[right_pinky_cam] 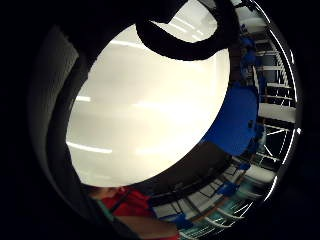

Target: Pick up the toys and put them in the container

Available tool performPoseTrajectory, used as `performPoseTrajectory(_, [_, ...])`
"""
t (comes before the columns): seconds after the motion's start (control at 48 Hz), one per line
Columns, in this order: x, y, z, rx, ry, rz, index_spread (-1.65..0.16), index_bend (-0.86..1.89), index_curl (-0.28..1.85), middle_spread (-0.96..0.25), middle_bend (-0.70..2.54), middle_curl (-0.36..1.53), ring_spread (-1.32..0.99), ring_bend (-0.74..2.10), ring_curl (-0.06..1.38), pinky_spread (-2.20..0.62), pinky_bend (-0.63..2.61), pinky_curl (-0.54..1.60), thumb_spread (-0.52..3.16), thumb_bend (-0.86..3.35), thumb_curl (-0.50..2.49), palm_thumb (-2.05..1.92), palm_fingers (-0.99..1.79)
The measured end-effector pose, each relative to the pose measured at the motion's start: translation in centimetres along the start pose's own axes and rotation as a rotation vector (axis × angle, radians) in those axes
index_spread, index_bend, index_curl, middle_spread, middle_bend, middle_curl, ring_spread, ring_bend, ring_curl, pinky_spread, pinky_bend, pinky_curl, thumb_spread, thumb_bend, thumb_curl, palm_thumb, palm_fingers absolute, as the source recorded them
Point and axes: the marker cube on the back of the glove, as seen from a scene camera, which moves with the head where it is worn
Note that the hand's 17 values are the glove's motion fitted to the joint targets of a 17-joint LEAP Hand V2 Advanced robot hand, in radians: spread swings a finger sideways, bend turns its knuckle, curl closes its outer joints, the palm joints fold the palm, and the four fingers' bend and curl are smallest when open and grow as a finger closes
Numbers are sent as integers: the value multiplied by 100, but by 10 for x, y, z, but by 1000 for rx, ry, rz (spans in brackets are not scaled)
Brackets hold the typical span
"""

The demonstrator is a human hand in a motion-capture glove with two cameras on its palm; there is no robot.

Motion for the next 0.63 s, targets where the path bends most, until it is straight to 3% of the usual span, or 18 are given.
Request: performPoseTrajectory(0.625, [-4, 4, 5, -23, -2, -14, -32, 14, 25, -5, 10, 16, 1, 15, 18, 8, 83, 33, 115, -4, 22, -5, -25])
